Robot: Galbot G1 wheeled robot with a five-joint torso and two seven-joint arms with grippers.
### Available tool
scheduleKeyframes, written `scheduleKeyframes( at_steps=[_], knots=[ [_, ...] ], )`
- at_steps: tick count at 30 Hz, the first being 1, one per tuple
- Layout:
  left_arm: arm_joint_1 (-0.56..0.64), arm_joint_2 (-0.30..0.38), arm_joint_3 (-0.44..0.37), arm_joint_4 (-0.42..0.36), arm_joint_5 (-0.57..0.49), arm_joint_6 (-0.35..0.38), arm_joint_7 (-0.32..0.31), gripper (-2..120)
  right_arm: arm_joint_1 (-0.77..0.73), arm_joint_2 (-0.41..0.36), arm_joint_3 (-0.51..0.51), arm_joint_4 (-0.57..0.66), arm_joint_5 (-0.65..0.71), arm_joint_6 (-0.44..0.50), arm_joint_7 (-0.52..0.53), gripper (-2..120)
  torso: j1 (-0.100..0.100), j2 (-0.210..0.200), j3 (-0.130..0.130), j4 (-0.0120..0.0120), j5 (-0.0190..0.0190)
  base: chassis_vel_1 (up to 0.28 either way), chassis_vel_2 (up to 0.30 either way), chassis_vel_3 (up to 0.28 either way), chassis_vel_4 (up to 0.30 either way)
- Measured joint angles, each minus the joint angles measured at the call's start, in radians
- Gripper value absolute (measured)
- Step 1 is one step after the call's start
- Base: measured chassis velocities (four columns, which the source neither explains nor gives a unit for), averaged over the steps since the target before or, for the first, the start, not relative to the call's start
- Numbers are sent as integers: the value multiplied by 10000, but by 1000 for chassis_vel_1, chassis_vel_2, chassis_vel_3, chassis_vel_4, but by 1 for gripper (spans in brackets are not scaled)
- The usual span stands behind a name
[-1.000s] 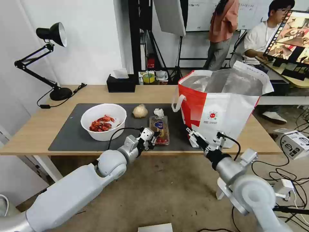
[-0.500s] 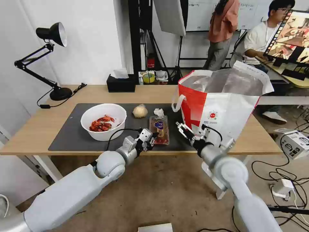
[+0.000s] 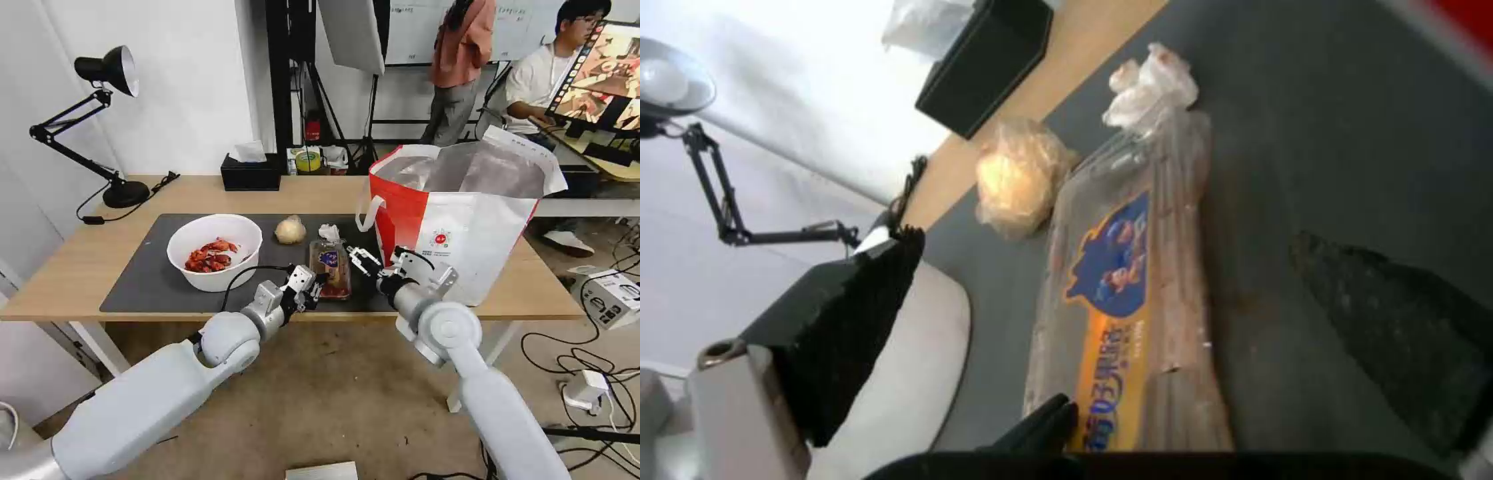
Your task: Pick up the trash from the table and place it into the takeout bag.
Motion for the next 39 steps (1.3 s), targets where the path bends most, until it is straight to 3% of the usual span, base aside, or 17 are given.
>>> scheduleKeyframes(
  at_steps=[19,39],
  knots=[
    [38,-29,12,-156,-152,-43,-226,0,957,330,-465,-1054,251,-1046,383,100,0,0,0,1,1,0,0,0,0],
    [135,77,-73,-233,-186,-97,-230,0,1714,745,-731,-1963,548,-1422,503,100,0,0,0,1,0,0,0,0,0]
  ],
)
